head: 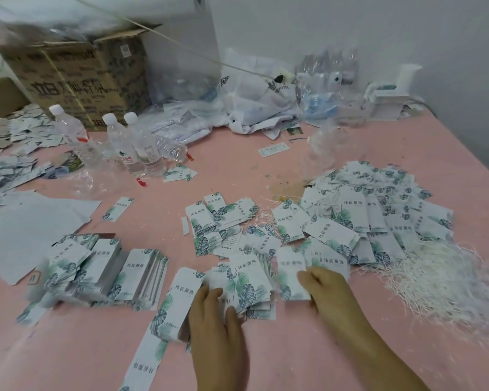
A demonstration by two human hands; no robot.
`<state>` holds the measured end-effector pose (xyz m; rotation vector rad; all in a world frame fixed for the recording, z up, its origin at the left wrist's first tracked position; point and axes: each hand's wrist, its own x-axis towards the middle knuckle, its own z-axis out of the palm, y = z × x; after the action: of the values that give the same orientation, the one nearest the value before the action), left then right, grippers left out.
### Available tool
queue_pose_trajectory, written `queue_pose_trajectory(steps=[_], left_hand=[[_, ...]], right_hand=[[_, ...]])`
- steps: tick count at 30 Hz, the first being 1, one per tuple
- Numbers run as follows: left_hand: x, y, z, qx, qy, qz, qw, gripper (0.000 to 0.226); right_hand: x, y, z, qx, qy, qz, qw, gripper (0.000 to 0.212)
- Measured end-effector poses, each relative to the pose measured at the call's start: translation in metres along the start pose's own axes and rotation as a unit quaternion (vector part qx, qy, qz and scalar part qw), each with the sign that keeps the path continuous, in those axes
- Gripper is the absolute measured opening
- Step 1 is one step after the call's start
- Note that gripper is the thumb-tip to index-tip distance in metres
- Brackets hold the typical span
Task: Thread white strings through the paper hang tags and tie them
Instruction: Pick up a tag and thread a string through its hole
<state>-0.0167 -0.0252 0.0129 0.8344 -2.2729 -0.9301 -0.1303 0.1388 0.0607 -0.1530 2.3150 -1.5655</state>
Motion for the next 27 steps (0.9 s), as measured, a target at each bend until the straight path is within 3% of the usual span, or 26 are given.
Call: queue_pose_trajectory(steps=[5, 11, 14, 17, 21, 24, 27], left_hand=[[0.003, 0.005, -0.004, 0.009, -0.027, -0.008, 1.0, 0.046], [0.004, 0.029, -0.017, -0.128, 0.032, -0.074, 0.988, 0.049], [0.011, 0.033, -0.025, -0.183, 0.025, -0.127, 0.975, 0.045], [0.014, 0.032, -0.038, -0.144, 0.002, -0.122, 0.982, 0.038], [0.019, 0.025, -0.061, -0.067, -0.034, -0.051, 0.996, 0.032], [0.024, 0.029, -0.072, -0.128, -0.15, -0.029, 0.98, 0.035], [0.024, 0.044, -0.066, -0.231, -0.354, -0.036, 0.905, 0.039]], right_hand=[[-0.056, 0.044, -0.008, -0.011, 0.027, 0.017, 0.999, 0.015], [-0.063, 0.054, 0.004, -0.115, 0.045, -0.035, 0.992, 0.029], [-0.064, 0.053, 0.002, -0.107, 0.047, -0.033, 0.993, 0.033], [-0.063, 0.053, 0.001, -0.082, 0.05, -0.026, 0.995, 0.033], [-0.062, 0.054, 0.0, -0.04, 0.053, -0.023, 0.998, 0.034], [-0.062, 0.049, -0.006, 0.019, 0.054, -0.026, 0.998, 0.04], [-0.065, 0.044, -0.012, 0.024, 0.027, -0.028, 0.999, 0.045]])
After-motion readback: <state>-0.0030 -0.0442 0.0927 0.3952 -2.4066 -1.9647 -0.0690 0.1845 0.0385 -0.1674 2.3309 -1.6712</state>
